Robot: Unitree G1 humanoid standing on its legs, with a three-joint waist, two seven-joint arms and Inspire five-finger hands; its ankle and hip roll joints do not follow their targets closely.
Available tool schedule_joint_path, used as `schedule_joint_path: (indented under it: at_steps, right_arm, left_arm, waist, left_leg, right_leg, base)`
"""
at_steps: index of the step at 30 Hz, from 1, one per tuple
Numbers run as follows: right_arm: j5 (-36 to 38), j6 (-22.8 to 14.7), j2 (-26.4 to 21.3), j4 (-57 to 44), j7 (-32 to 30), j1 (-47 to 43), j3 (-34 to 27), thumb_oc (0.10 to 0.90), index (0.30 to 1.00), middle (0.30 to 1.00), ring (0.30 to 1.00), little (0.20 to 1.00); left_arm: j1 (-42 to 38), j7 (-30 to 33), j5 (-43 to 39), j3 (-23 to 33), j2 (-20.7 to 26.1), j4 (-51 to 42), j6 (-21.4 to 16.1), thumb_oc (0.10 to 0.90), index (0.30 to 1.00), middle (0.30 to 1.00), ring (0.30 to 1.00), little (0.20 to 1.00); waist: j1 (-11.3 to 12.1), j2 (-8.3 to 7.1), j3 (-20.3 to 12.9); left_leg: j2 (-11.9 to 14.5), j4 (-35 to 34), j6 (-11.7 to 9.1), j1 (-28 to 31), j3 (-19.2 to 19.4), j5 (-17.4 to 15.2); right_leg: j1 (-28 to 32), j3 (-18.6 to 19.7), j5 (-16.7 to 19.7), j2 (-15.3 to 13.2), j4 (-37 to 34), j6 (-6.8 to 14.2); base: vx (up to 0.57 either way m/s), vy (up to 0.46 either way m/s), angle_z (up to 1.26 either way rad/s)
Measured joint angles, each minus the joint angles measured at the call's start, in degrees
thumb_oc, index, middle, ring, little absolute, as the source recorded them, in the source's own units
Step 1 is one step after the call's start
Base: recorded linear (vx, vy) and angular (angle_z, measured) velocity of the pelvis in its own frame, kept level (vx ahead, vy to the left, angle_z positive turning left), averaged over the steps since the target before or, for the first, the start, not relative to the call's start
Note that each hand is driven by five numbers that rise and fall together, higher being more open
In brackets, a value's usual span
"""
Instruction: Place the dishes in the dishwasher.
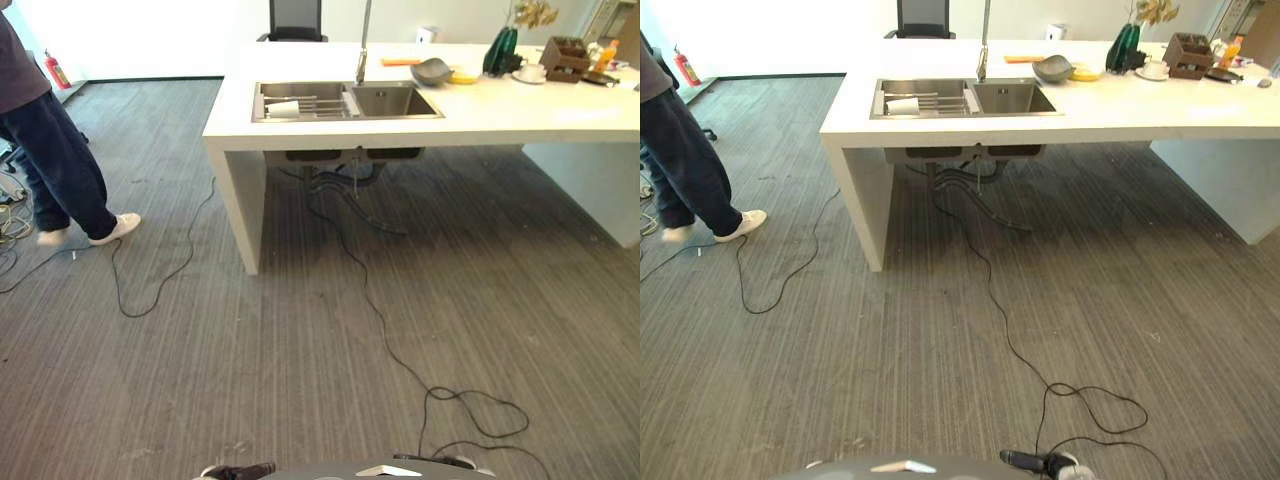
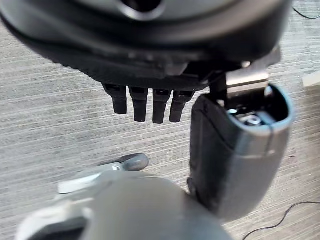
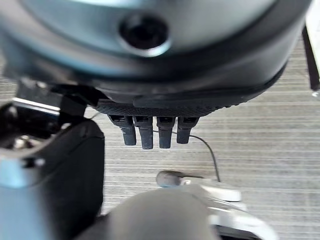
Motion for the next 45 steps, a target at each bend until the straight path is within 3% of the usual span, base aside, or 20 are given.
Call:
schedule_joint_path:
  at_steps: [12,28,29,31,32,38,39,40,41,42,43,44,45]
  right_arm:
    - [-2.2,-0.4,0.7,-1.9,-1.2,-2.6,2.0,0.8,0.9,0.9,0.9,0.9]
    - [-6.5,-0.9,0.3,-4.2,-2.8,-2.7,4.5,0.8,0.9,0.9,0.9,0.9]
    - [-6.7,-0.9,-0.7,-8.3,-2.5,-2.9,9.2,0.8,0.9,0.9,0.9,0.9]
    - [-6.7,-1.0,0.0,-10.1,-2.3,-2.3,10.2,0.8,0.9,0.9,0.9,0.9]
    - [-7.9,-5.7,-1.2,-14.9,-2.0,1.9,6.8,0.8,0.9,0.9,0.9,0.9]
    - [-11.1,-4.3,-5.0,-13.8,-0.8,1.9,7.2,0.8,0.9,0.9,0.9,0.9]
    - [-10.7,-4.8,-6.6,-19.2,-0.1,4.2,5.9,0.8,0.9,0.9,0.9,0.9]
    - [-9.6,-5.3,-6.7,-20.3,0.1,5.3,4.5,0.8,0.9,0.9,0.9,0.9]
    - [-7.2,-7.3,-6.2,-19.3,0.5,4.8,2.1,0.8,0.9,0.9,0.9,0.9]
    - [-6.3,-7.5,-5.8,-17.0,0.6,3.5,1.6,0.8,0.9,0.9,0.9,0.9]
    - [-5.3,-7.1,-5.9,-16.5,0.7,3.1,1.4,0.8,0.9,0.9,0.9,0.9]
    - [-5.3,-7.1,-5.9,-16.5,0.7,3.1,1.4,0.8,0.9,0.9,0.9,0.9]
    - [-3.1,-7.1,-6.4,-16.3,0.8,2.5,-1.5,0.8,0.9,0.9,0.9,0.9]
  left_arm:
    - [-1.3,1.8,-1.1,0.7,0.2,-0.9,-1.0,0.8,0.9,0.9,0.9,0.9]
    - [-2.2,3.9,-0.4,0.6,0.2,-1.1,-1.0,0.8,0.9,0.9,0.9,0.9]
    - [-2.2,4.6,-0.4,1.8,0.3,-1.2,-1.0,0.8,0.9,0.9,0.9,0.9]
    - [-2.0,4.9,-0.6,2.8,0.2,-1.3,-1.0,0.8,0.9,0.9,0.9,0.9]
    - [2.0,5.1,-2.5,7.9,0.5,-4.3,-2.5,0.8,0.9,0.9,0.9,0.9]
    - [4.8,5.8,-6.9,13.7,1.7,0.5,-2.2,0.8,0.9,0.9,0.9,0.9]
    - [6.5,5.2,-11.4,18.2,1.7,1.7,-1.8,0.8,0.9,0.9,0.9,0.9]
    - [7.4,5.2,-13.3,18.5,1.7,3.1,-1.7,0.8,0.9,0.9,0.9,0.9]
    - [7.8,4.3,-16.1,19.8,1.1,4.2,-2.0,0.8,0.9,0.9,0.9,0.9]
    - [6.7,4.2,-17.3,20.4,1.2,4.8,-1.9,0.8,0.9,0.9,0.9,0.9]
    - [6.2,3.9,-18.0,20.0,0.5,5.5,-1.6,0.8,0.9,0.9,0.9,0.9]
    - [6.2,3.9,-18.0,20.0,0.5,5.5,-1.6,0.8,0.9,0.9,0.9,0.9]
    - [5.5,3.2,-19.8,19.0,-2.6,5.7,-2.2,0.8,0.9,0.9,0.9,0.9]
  waist:
    - [0.4,-1.03,0.7]
    - [0.4,-0.66,1.5]
    - [0.4,-0.48,1.6]
    - [0.3,-0.29,1.8]
    - [0.6,-0.05,2.2]
    - [0.7,0.16,4.6]
    - [0.4,-0.34,5.7]
    - [0.6,-0.55,6.2]
    - [0.9,-1.77,7.3]
    - [1.0,-2.79,8.6]
    - [2.2,-2.92,9.0]
    - [2.2,-2.92,9.0]
    - [3.5,-0.89,10.9]
  left_leg:
    - [0.0,0.0,-0.1,0.1,-0.5,0.1]
    - [0.0,0.0,-0.1,-0.2,-1.0,0.5]
    - [0.1,0.0,-0.2,-0.2,-1.3,0.6]
    - [0.1,0.0,-0.2,-0.2,-1.4,0.7]
    - [0.1,0.0,-0.4,-0.5,-1.6,0.7]
    - [0.1,0.5,-0.5,-1.6,-2.0,0.8]
    - [0.2,2.0,-1.1,-2.3,-2.2,0.4]
    - [0.2,3.5,-1.5,-2.7,-2.7,0.2]
    - [-0.3,12.3,-5.0,-7.2,-3.5,-2.1]
    - [-0.9,21.2,-6.5,-11.6,-4.3,-2.7]
    - [-1.1,27.2,-8.3,-14.6,-5.0,-2.4]
    - [-1.1,27.2,-8.3,-14.6,-5.0,-2.4]
    - [-0.9,41.4,-10.1,-21.3,-8.1,-1.5]
  right_leg:
    - [0.2,-0.4,0.0,0.0,0.0,0.0]
    - [0.1,-0.9,0.0,0.0,0.0,0.0]
    - [0.2,-1.1,0.0,0.0,-0.1,0.0]
    - [0.1,-1.2,-0.1,0.0,-0.1,0.0]
    - [-0.3,-1.3,-0.2,0.1,-0.1,-0.2]
    - [-0.6,-1.6,-0.3,0.1,-0.1,0.0]
    - [-0.7,-1.7,-0.2,0.0,-0.1,-0.3]
    - [-0.4,-1.8,-0.4,0.1,0.0,-0.3]
    - [-0.3,-1.8,-1.5,-0.4,0.0,-1.6]
    - [0.0,-1.2,-1.6,-0.8,0.0,-2.0]
    - [0.0,-0.8,-1.3,-1.0,0.5,-3.0]
    - [0.0,-0.8,-1.3,-1.0,0.5,-3.0]
    - [-2.5,-1.3,-3.7,0.5,6.8,-4.5]
  base:
    - [0.0,-0.001,0.01]
    - [-0.01,-0.012,0.01]
    - [-0.04,-0.057,0.07]
    - [-0.06,-0.059,0.08]
    - [-0.05,-0.047,0.06]
    - [-0.01,-0.102,0.04]
    - [0.02,-0.123,0.04]
    - [0.03,-0.16,0.2]
    - [0.06,-0.179,0.3]
    - [0.04,-0.155,0.25]
    - [0.04,-0.117,0.09]
    - [0.2,-0.057,-0.05]
    - [0.2,-0.013,-0.02]
